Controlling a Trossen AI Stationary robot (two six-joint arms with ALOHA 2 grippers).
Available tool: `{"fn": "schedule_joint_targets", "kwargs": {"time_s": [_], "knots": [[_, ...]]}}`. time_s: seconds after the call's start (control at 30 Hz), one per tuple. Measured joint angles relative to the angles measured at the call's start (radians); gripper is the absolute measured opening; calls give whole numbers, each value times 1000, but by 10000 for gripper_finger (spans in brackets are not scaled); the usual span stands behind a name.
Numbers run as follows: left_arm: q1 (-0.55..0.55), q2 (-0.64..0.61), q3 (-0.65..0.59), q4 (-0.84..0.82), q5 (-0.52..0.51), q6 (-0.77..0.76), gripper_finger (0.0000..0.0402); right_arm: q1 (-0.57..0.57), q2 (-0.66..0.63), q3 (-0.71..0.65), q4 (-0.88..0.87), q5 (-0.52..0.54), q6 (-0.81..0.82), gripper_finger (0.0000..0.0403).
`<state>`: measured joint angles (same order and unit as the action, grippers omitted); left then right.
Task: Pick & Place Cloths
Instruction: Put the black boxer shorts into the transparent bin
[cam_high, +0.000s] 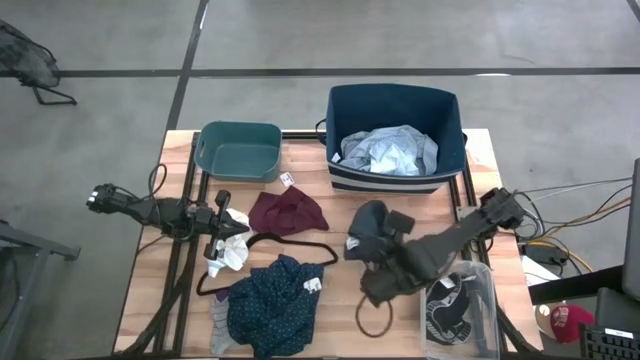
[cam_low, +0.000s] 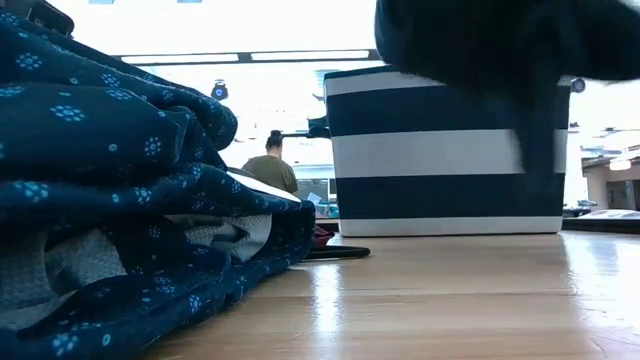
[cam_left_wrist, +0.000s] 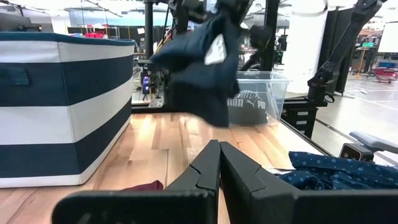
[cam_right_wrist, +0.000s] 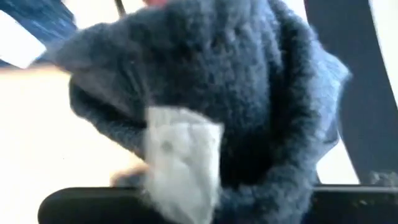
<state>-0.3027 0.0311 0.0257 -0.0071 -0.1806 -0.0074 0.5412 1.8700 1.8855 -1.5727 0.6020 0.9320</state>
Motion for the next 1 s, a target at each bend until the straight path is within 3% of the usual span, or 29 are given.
{"fn": "schedule_joint_targets", "kwargs": {"time_s": [0.27,0.5,0.67,1.0], "knots": [[0,0,0,0,0,0,14,93,-57,177,0,-170,-18,13],[0,1,0,0,0,0,14,182,-139,218,2,-331,83,13],[0,2,0,0,0,0,14,259,-216,135,1,-378,226,13],[0,2,0,0,0,0,14,472,-351,-157,1,-437,707,13]]}}
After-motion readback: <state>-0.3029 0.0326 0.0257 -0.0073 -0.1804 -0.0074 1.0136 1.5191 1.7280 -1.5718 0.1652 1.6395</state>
